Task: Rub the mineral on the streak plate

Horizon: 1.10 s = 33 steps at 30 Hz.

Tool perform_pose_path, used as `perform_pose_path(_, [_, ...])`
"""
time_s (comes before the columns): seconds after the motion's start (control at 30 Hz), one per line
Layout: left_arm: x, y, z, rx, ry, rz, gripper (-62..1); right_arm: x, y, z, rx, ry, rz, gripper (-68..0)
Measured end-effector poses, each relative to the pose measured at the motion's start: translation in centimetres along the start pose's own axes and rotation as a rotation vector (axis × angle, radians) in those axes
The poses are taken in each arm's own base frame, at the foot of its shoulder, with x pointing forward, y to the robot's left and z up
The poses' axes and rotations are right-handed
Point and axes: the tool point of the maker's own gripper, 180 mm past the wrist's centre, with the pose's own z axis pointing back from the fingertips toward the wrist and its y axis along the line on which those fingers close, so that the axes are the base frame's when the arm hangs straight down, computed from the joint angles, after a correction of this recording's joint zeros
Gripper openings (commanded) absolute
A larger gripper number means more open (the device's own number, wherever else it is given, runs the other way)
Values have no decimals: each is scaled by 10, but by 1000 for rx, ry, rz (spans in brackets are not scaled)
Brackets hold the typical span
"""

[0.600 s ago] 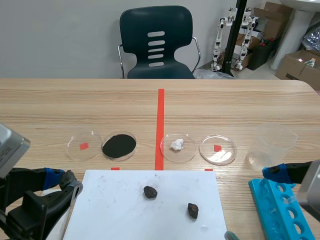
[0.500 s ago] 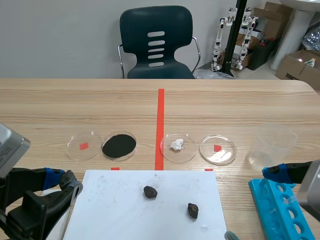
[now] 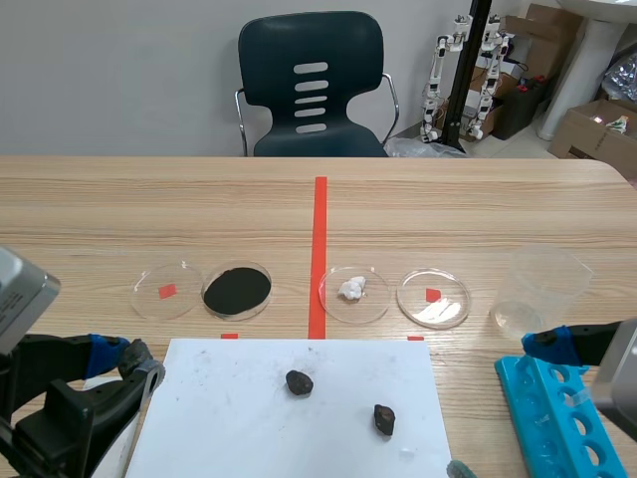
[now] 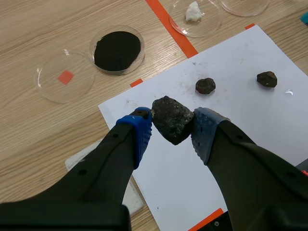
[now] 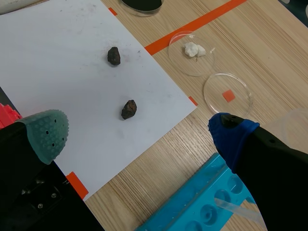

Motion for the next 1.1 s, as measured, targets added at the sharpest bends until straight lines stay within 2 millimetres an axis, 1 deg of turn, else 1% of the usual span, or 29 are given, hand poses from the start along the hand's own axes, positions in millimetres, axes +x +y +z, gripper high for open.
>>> perform_pose_path(0.57, [-1, 0, 0, 0, 4, 2, -509, 0, 0, 0, 0, 0, 0, -67])
perform_pose_path(0.7, [-1, -1, 0, -9, 8, 57, -509, 0, 0, 0, 0, 0, 0, -67])
perform_pose_path(0.83, [-19, -2, -5, -12, 133, 76, -509, 0, 0, 0, 0, 0, 0, -67])
perform_pose_path(0.9, [-24, 1, -8, -5, 185, 76, -509, 0, 0, 0, 0, 0, 0, -67])
perform_pose_path(1.0, [-28, 11, -13, 48, 233, 104, -509, 0, 0, 0, 0, 0, 0, -67])
perform_pose_path(1.1, [-37, 22, -16, 111, 302, 152, -509, 0, 0, 0, 0, 0, 0, -67])
